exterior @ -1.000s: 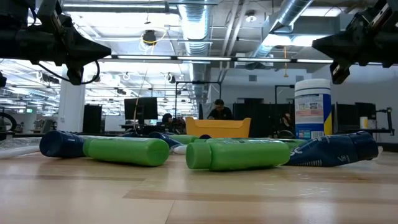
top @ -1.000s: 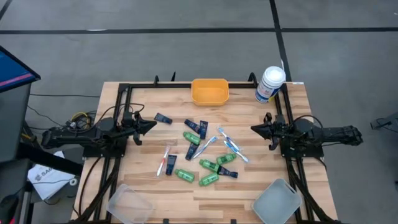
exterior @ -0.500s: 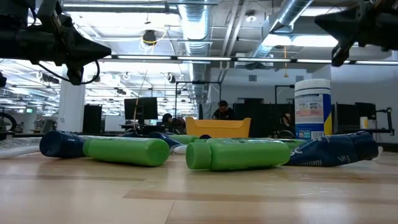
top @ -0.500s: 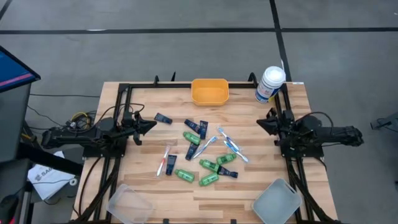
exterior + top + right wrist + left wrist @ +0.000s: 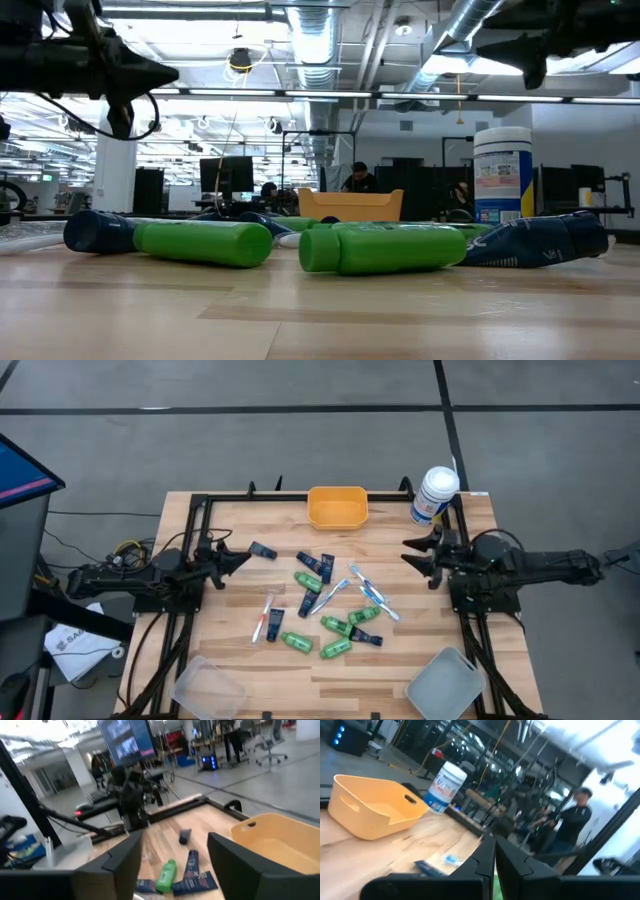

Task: Pick & Place Travel size toiletries
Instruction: Put the red toothbrush into the transparent bin

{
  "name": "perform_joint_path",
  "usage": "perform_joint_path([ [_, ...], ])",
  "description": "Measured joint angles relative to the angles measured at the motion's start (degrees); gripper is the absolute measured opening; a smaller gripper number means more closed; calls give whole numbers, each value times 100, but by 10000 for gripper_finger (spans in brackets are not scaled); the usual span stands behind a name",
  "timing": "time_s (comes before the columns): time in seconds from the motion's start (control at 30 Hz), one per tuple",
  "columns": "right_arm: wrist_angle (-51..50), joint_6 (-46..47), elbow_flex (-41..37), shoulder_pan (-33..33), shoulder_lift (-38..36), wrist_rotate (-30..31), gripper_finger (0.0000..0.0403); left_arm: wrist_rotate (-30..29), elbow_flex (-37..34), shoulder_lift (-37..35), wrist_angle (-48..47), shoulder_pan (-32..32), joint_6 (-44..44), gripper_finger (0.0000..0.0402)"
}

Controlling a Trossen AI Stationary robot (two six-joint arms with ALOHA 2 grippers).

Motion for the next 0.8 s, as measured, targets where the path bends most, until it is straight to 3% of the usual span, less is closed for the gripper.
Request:
perform_joint_path([
  [0.17, 6, -2, 320, 0, 438, 0, 231, -29, 2, 0, 540, 2, -1076, 8],
  [0.37, 16, -4, 550, 0, 615, 0, 221, -389, 1, -2, 948, 0, -1187, 8],
  [0.5, -24, -2, 555, -1, 615, 4, 216, -613, 1, 2, 1874, 0, -1528, 8],
  [0.67, -54, 4, 555, 0, 653, 170, 217, 87, 525, 172, 2322, 0, -1491, 8],
  [0.8, -54, 104, 557, -2, 730, 485, 226, 627, 1292, 903, 1673, 0, -1239, 8],
])
